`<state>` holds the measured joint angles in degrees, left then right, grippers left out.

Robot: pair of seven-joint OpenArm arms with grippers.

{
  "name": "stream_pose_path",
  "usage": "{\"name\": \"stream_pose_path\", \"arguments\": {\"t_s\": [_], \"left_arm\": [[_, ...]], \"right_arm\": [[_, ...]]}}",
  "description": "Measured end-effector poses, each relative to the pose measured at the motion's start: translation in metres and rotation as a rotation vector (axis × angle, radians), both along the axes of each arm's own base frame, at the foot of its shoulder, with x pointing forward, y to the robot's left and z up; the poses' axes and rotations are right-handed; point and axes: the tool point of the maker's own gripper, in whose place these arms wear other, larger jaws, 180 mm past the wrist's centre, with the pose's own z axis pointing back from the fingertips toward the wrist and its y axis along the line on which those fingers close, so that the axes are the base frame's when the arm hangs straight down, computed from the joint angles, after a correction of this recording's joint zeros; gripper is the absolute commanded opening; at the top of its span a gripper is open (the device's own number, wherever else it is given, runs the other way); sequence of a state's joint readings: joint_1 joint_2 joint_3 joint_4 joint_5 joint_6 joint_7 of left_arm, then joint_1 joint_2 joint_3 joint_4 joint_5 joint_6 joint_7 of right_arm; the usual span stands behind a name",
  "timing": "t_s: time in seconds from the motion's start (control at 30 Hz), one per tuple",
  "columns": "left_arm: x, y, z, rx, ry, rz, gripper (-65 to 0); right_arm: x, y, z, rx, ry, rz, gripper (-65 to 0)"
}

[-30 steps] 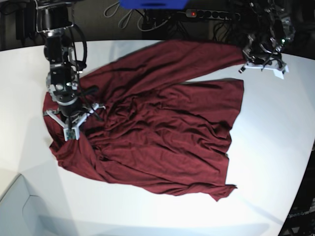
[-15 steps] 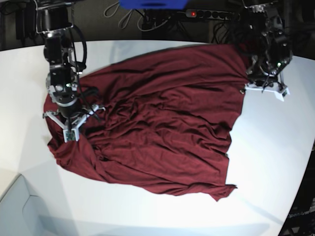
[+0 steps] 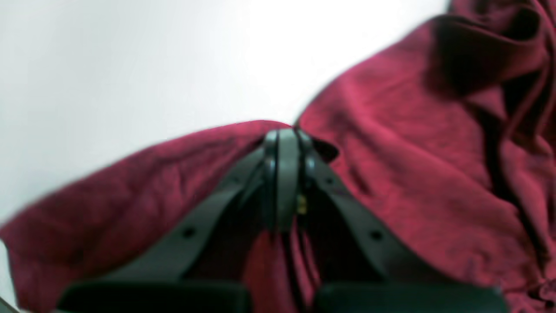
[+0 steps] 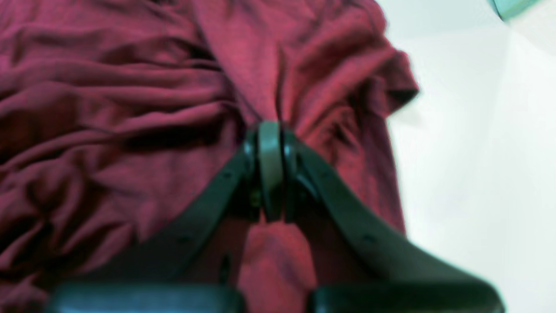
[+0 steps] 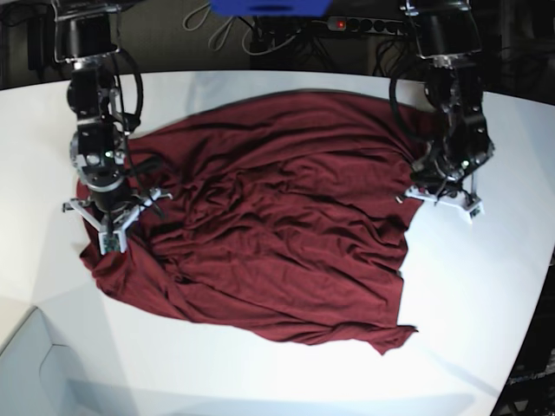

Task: Layout the t-shirt on the table in an organized manner, then fold the t-shirt properly
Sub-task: 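Lift the shirt edge with the left gripper and pull it outward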

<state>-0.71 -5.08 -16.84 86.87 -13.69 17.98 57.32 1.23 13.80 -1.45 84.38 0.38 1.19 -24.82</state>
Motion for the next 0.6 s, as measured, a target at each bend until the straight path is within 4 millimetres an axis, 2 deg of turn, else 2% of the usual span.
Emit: {"name": "stream_pose_path", "arguments": {"t_s": [0.1,0.23,0.33,0.43,0.6], "left_arm": [[0.005,-0.009,0.015,-0.009,-0.039,-0.025,-65.0],[0.014,-0.009,0.072,0.036,-0.202,-0.05,-65.0],[0.003,-0.016,0.087,0.023,-0.195,-0.074,-65.0],[-0.015,-0.018,0.084,-0.002,-0.15,-0.076,-64.9],[-0.066,0.024,0.046,0.049,0.006,0.006,-64.9]], "right_arm": [[0.0,-0.005,0.002,-0.004,-0.005,-0.011,-65.0],[0.0,-0.005,0.001,-0.005,-0.002,-0.011,-65.0],[0.0,-0.007,0.002,-0.003,-0.006,-0.018,-65.0],[0.0,-0.008,0.002,-0.001,-0.006,-0.022,-65.0],[0.0,-0.007,0.002,0.001,-0.011,-0.021,-65.0]]}}
